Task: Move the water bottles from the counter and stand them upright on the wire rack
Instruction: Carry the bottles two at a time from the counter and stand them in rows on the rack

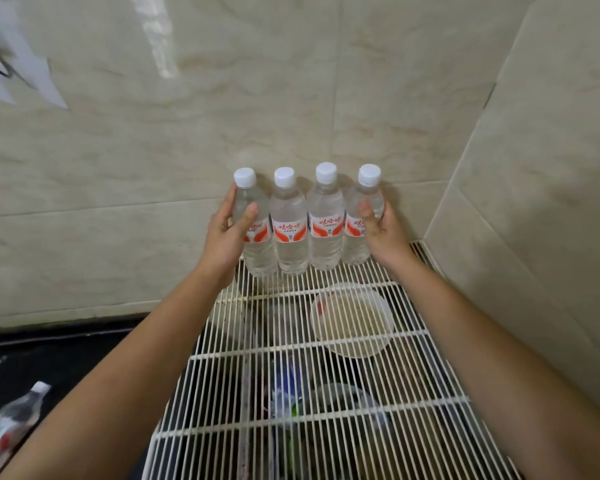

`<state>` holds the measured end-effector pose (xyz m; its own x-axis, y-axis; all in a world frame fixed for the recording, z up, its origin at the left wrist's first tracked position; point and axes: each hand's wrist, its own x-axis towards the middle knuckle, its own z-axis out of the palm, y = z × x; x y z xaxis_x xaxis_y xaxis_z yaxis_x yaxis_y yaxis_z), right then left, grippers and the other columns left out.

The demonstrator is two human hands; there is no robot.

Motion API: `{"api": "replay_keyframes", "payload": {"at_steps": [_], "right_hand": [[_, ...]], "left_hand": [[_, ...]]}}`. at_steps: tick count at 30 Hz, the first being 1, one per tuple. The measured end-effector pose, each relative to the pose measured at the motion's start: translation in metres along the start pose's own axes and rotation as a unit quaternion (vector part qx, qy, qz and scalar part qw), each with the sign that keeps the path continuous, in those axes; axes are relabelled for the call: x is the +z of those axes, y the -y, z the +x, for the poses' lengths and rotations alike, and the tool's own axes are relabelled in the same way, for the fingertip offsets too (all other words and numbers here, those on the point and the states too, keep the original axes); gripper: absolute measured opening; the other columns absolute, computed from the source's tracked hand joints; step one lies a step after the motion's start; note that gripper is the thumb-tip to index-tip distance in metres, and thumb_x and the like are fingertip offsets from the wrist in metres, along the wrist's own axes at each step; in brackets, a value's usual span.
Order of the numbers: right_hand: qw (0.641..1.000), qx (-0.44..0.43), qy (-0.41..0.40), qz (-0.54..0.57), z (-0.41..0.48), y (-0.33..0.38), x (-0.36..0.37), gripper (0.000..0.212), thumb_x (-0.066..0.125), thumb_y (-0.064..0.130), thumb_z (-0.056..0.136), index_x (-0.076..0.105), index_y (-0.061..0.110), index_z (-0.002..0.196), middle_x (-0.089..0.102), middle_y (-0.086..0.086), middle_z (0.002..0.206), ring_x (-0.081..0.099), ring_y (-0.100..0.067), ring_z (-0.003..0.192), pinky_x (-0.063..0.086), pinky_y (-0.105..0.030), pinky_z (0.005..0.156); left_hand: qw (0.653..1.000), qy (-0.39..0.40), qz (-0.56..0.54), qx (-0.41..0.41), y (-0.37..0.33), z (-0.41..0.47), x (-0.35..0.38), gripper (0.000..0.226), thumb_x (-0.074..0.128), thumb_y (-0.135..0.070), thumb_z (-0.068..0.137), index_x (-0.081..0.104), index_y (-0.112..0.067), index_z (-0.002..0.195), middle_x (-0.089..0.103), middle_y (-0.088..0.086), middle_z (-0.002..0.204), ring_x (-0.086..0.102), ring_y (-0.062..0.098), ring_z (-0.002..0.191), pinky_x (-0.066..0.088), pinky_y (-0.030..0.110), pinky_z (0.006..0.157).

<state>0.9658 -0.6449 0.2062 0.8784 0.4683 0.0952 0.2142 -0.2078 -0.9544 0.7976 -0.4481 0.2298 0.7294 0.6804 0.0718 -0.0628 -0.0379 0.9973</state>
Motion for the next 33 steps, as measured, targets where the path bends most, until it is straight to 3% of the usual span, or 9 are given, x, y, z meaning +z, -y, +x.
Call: {"api": "replay_keyframes", "payload": {"at_steps": [2, 7, 10, 14, 17, 19, 23, 29, 33], "right_hand": [[1.000, 0.002, 0.000, 0.005, -0.003, 0.001, 0.002, 0.094, 0.044, 0.094, 0.073, 0.045, 0.034, 0.146, 0.066, 0.009, 0.134, 0.061, -0.012, 0.124, 0.047, -0.048, 0.109], [1.000, 0.003, 0.000, -0.008, 0.000, -0.005, 0.003, 0.085, 0.040, 0.092, 0.079, 0.045, 0.038, 0.145, 0.066, 0.012, 0.132, 0.061, -0.011, 0.124, 0.047, -0.049, 0.108], [1.000, 0.023, -0.003, -0.010, 0.000, -0.009, 0.005, 0.085, 0.039, 0.095, 0.076, 0.049, 0.040, 0.140, 0.067, 0.012, 0.131, 0.062, -0.013, 0.123, 0.047, -0.051, 0.107], [1.000, 0.029, -0.009, 0.005, -0.007, 0.005, 0.001, 0.103, 0.049, 0.094, 0.071, 0.033, 0.035, 0.154, 0.049, 0.002, 0.154, 0.047, -0.021, 0.141, 0.038, -0.055, 0.115], [0.999, -0.016, -0.047, -0.012, -0.012, 0.032, -0.013, 0.106, 0.052, 0.081, 0.081, 0.009, 0.028, 0.162, 0.018, -0.001, 0.169, 0.023, -0.020, 0.153, 0.024, -0.049, 0.123], [0.996, -0.053, -0.065, -0.010, -0.011, 0.048, -0.023, 0.100, 0.051, 0.074, 0.086, 0.010, 0.025, 0.162, 0.017, -0.003, 0.169, 0.021, -0.018, 0.154, 0.023, -0.044, 0.124], [0.991, -0.104, -0.079, -0.038, -0.019, 0.063, -0.033, 0.082, 0.054, 0.056, 0.098, 0.016, 0.021, 0.162, 0.020, -0.005, 0.168, 0.021, -0.019, 0.154, 0.019, -0.030, 0.119], [0.948, -0.216, -0.110, -0.208, -0.047, 0.051, -0.021, 0.081, 0.046, 0.060, 0.096, 0.021, 0.018, 0.161, 0.014, -0.017, 0.168, 0.012, -0.032, 0.155, 0.013, -0.046, 0.125], [0.939, -0.223, -0.058, -0.255, -0.049, 0.044, -0.013, 0.075, 0.046, 0.056, 0.100, 0.018, 0.022, 0.161, 0.008, -0.015, 0.169, 0.009, -0.035, 0.155, 0.015, -0.052, 0.125]], "left_hand": [[1.000, -0.005, -0.017, -0.003, 0.003, 0.000, 0.001, 0.056, 0.060, -0.022, 0.099, 0.040, -0.035, 0.150, 0.068, -0.024, 0.120, 0.065, 0.008, 0.117, 0.052, 0.036, 0.098], [1.000, 0.001, -0.031, 0.002, 0.009, 0.000, 0.001, 0.053, 0.058, -0.021, 0.100, 0.041, -0.040, 0.147, 0.068, -0.024, 0.120, 0.065, 0.009, 0.118, 0.052, 0.037, 0.098], [1.000, 0.014, -0.018, 0.008, 0.010, -0.001, -0.002, 0.054, 0.057, -0.025, 0.101, 0.038, -0.040, 0.149, 0.064, -0.017, 0.133, 0.062, 0.012, 0.123, 0.051, 0.038, 0.101], [0.999, 0.011, 0.033, 0.026, -0.006, -0.011, -0.004, 0.054, 0.047, -0.041, 0.103, 0.034, -0.031, 0.154, 0.049, -0.010, 0.148, 0.056, -0.003, 0.120, 0.045, 0.022, 0.102], [0.994, -0.022, 0.095, 0.050, -0.025, -0.018, -0.009, 0.063, 0.032, -0.065, 0.099, 0.036, -0.034, 0.153, 0.037, -0.008, 0.159, 0.038, 0.008, 0.141, 0.029, 0.035, 0.119], [0.987, -0.062, 0.137, 0.065, -0.039, -0.021, -0.013, 0.063, 0.030, -0.064, 0.100, 0.033, -0.033, 0.154, 0.030, -0.006, 0.162, 0.028, 0.010, 0.147, 0.020, 0.031, 0.119], [0.968, -0.086, 0.205, 0.119, -0.055, -0.038, -0.015, 0.058, 0.037, -0.054, 0.103, 0.035, -0.028, 0.154, 0.033, -0.001, 0.160, 0.030, 0.011, 0.146, 0.024, 0.027, 0.115], [0.903, -0.102, 0.398, 0.123, -0.036, -0.075, -0.024, 0.064, 0.042, -0.054, 0.101, 0.031, -0.022, 0.155, 0.034, 0.009, 0.159, 0.027, 0.022, 0.148, 0.025, 0.043, 0.121], [0.901, -0.096, 0.418, 0.066, -0.038, -0.072, -0.025, 0.070, 0.048, -0.051, 0.100, 0.027, -0.015, 0.156, 0.032, 0.012, 0.160, 0.028, 0.026, 0.148, 0.027, 0.045, 0.121]]}}
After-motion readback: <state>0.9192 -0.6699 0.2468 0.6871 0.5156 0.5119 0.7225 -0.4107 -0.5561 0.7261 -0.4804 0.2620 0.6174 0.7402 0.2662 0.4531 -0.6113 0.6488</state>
